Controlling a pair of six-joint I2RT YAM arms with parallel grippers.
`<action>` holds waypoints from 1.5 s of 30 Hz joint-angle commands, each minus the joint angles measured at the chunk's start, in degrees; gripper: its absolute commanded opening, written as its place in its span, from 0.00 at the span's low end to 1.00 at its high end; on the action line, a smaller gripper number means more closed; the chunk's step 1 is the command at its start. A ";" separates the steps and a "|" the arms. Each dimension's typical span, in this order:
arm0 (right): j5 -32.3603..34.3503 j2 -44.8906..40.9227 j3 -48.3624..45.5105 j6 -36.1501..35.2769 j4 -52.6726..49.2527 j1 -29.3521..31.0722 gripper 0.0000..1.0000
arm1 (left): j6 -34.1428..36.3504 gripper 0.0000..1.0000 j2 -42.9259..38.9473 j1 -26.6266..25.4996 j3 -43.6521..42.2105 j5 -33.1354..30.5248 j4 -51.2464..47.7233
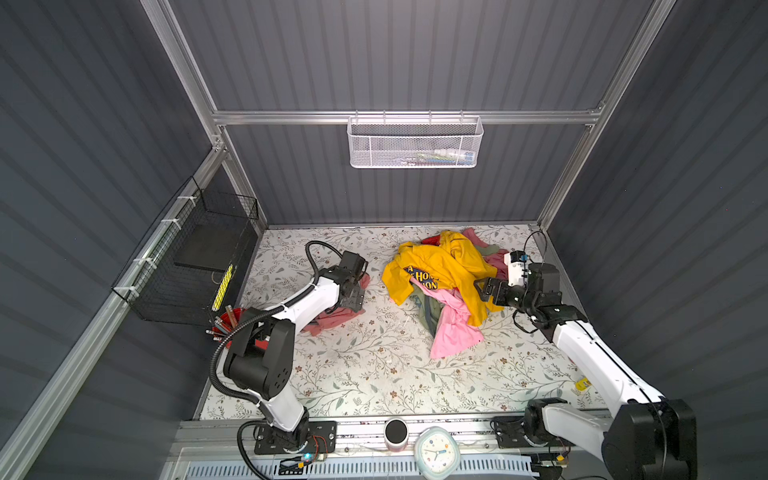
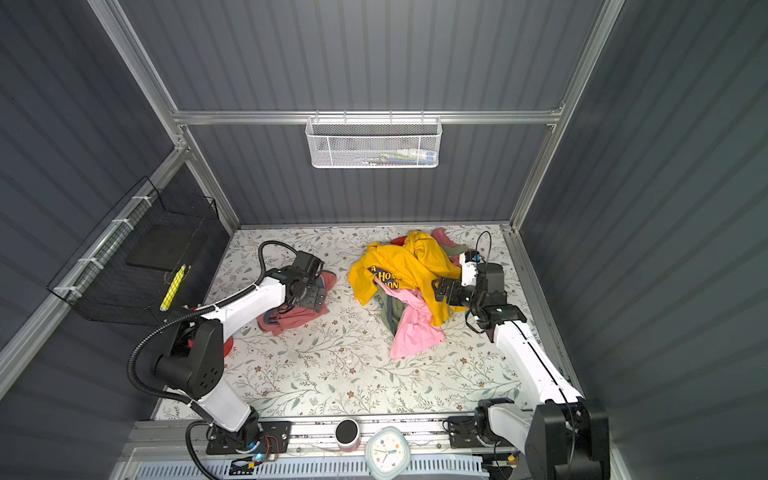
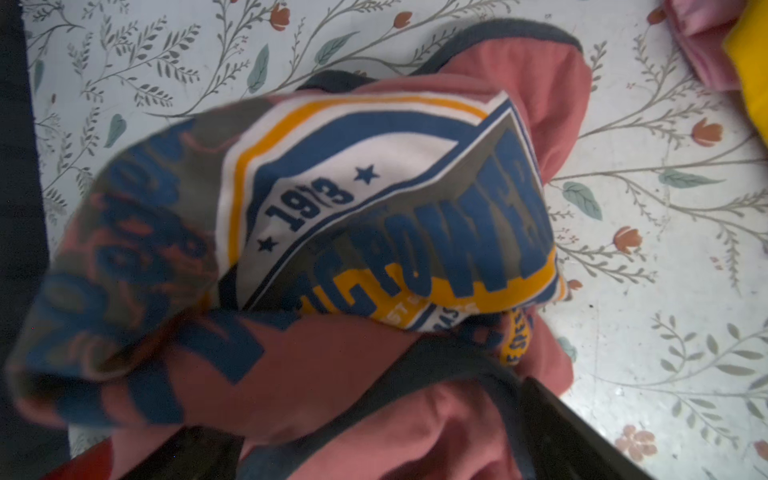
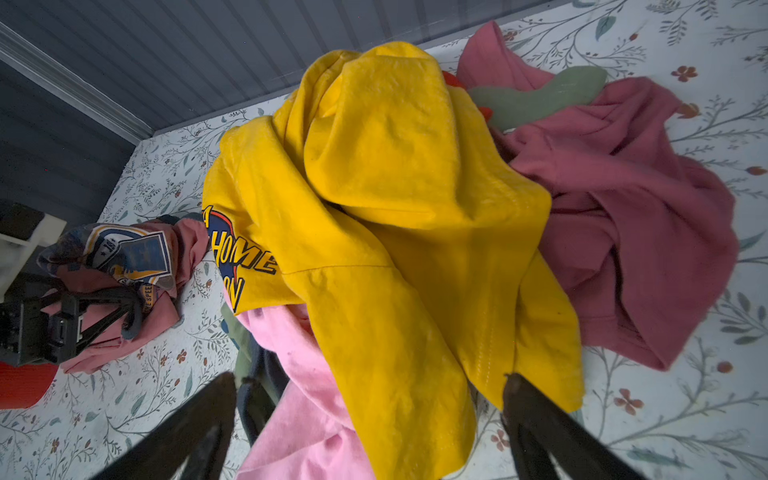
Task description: Pick out a specific cloth from the pile
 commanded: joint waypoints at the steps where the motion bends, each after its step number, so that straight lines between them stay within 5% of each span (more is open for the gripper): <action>1: -0.55 -0.43 0.36 -0.84 -0.04 0.52 0.99 | 4.96 1.00 1.97 0.51 -0.92 6.27 3.70; 14: 0.84 -0.42 1.25 -1.58 -1.72 0.85 0.99 | 7.09 0.94 13.96 1.24 0.06 9.27 3.98; 24: 1.48 -0.44 1.77 -1.89 -1.83 0.94 0.99 | 8.00 0.27 14.68 1.79 0.95 8.52 4.77; 30: 1.98 -0.43 2.08 -1.91 -1.62 1.11 0.99 | 11.41 0.04 13.15 3.18 5.25 5.60 5.13; 37: 3.40 -2.97 2.48 -2.53 -2.22 1.54 0.99 | 20.06 0.00 14.55 4.69 11.42 -4.97 6.60; 45: 4.54 -2.99 3.34 -2.86 -3.16 2.32 0.99 | 27.07 0.00 17.94 10.07 17.55 -5.85 12.29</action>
